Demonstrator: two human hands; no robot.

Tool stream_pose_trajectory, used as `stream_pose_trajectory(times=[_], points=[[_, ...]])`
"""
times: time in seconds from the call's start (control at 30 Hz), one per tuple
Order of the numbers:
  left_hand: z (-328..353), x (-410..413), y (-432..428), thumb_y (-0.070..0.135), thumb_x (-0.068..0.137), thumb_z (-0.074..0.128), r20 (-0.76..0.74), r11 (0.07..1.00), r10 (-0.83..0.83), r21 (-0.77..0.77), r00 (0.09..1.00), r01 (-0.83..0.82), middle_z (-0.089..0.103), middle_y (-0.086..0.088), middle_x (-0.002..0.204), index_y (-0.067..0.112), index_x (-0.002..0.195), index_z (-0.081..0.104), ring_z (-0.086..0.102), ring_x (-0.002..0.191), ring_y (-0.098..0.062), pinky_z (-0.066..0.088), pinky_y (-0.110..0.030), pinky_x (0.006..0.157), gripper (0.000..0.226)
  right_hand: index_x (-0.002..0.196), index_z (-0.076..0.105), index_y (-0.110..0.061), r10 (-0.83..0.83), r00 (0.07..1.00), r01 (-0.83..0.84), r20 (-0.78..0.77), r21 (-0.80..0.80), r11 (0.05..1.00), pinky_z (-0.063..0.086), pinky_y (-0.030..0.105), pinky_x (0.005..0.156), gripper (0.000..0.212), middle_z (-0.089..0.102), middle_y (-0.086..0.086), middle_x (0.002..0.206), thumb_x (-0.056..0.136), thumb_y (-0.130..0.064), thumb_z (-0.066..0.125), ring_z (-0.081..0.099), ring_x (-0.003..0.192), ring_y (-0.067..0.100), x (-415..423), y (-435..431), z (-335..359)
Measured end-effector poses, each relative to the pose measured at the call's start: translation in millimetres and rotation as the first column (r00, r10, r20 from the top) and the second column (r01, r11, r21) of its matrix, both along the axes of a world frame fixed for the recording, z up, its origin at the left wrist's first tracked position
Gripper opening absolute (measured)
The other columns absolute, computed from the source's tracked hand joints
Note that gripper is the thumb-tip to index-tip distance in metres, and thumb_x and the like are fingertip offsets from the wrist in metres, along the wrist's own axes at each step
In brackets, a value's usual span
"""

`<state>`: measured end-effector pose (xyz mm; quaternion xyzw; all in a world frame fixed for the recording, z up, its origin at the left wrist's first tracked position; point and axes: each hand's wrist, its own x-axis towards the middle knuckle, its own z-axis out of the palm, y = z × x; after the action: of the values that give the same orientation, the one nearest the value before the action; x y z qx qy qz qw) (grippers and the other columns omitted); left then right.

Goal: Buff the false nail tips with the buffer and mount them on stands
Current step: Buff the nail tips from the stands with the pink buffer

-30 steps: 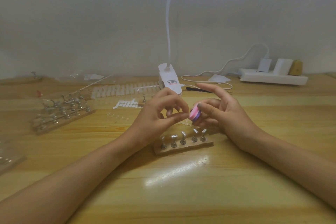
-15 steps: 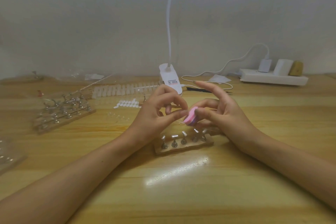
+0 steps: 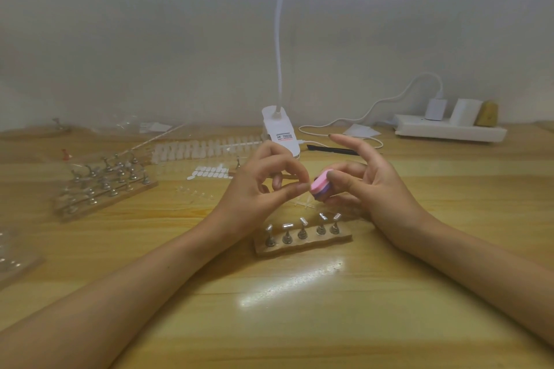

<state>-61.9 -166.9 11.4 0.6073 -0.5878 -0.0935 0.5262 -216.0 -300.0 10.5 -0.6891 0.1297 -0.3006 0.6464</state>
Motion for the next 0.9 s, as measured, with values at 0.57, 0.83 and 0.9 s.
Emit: stream_pose_trajectory(times=[0.57,0.83,0.9], points=[[-1,3,0,0.025,0.084,0.073,-0.018,1.000,0.017,0.012,1.000,-0.017,0.058,0.005,0.099,0.024,0.082,0.069,0.052,0.074,-0.008,0.047,-0.026,0.073,0.005,0.140,0.045,-0.021,-0.120,0.991,0.119,0.061,0.021,0.993,0.059,0.026,0.061,0.047,0.075,0.008,0.092,0.096,-0.014,0.059,0.075,0.082,0.026,-1,-7,-1],[-1,8,0,0.037,0.082,0.069,-0.216,0.999,0.051,0.013,0.975,-0.049,0.067,0.011,0.087,0.028,0.081,0.069,0.058,0.073,-0.001,0.047,-0.012,0.070,0.009,0.143,0.039,-0.030,-0.158,0.984,0.138,-0.077,-0.222,0.965,0.060,0.028,0.064,0.044,0.065,0.013,0.099,0.104,-0.012,0.048,0.075,0.078,0.026,-8,-14,-3],[0,7,0,0.033,0.083,0.069,-0.255,1.000,0.010,0.003,0.967,-0.010,0.066,0.016,0.077,0.021,0.084,0.069,0.052,0.060,0.004,0.042,-0.007,0.058,0.013,0.145,0.039,-0.024,-0.204,0.977,0.181,-0.060,-0.275,0.944,0.060,0.029,0.074,0.044,0.065,0.015,0.098,0.104,-0.010,0.047,0.074,0.084,0.022,-8,-17,0]])
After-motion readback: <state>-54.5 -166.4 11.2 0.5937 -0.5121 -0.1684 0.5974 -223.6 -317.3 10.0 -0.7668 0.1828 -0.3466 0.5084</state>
